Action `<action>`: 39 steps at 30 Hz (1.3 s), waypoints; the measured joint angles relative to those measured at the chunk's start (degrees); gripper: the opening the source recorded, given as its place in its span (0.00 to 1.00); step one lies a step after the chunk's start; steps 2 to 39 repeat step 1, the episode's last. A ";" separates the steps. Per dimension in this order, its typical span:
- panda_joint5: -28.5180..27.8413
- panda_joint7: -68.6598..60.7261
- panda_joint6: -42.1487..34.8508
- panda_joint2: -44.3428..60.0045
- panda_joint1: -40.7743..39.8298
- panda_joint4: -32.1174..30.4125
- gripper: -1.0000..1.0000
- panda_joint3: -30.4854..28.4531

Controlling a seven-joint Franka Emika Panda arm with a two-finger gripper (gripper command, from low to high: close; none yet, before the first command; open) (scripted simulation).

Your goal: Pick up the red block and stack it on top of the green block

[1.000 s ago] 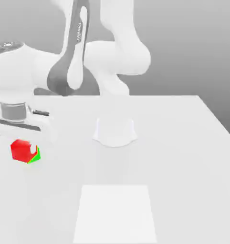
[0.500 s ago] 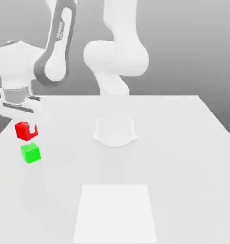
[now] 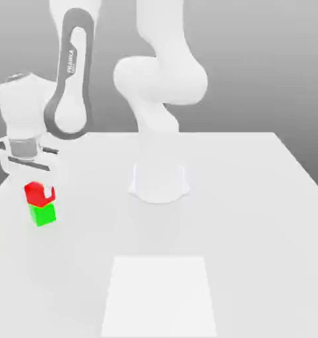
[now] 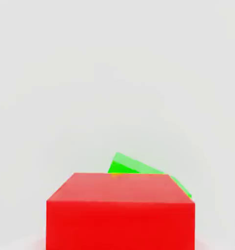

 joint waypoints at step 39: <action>0.76 -0.55 0.46 0.51 0.03 0.03 0.00 0.17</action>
